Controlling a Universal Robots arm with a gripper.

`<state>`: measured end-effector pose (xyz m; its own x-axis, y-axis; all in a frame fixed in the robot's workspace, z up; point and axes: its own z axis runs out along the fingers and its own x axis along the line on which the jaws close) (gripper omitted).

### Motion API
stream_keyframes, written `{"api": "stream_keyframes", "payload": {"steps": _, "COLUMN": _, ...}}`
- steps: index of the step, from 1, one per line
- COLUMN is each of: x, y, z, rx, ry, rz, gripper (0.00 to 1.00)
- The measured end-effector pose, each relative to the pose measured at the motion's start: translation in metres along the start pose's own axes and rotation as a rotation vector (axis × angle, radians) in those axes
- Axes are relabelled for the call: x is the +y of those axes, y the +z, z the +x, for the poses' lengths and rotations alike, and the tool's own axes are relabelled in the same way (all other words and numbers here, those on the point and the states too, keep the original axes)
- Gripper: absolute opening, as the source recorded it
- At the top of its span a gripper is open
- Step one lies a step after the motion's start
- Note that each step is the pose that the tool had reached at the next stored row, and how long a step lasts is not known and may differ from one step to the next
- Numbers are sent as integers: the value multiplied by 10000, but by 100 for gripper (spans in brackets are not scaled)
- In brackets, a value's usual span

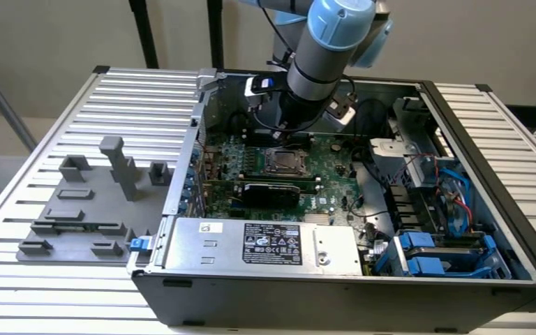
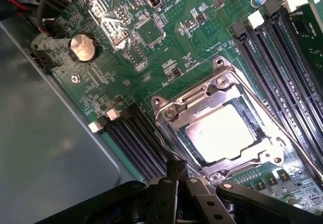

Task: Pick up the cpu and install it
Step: 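Install the first cpu locking lever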

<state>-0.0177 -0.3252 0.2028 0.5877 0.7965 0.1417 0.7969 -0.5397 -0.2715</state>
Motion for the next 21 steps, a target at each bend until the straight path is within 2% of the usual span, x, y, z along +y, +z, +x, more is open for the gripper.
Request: {"api": "stream_keyframes", "payload": {"steps": 21, "x": 124, "y": 59, "z": 65, "rx": -4, "ry": 4, "rz": -5, "gripper": 11}}
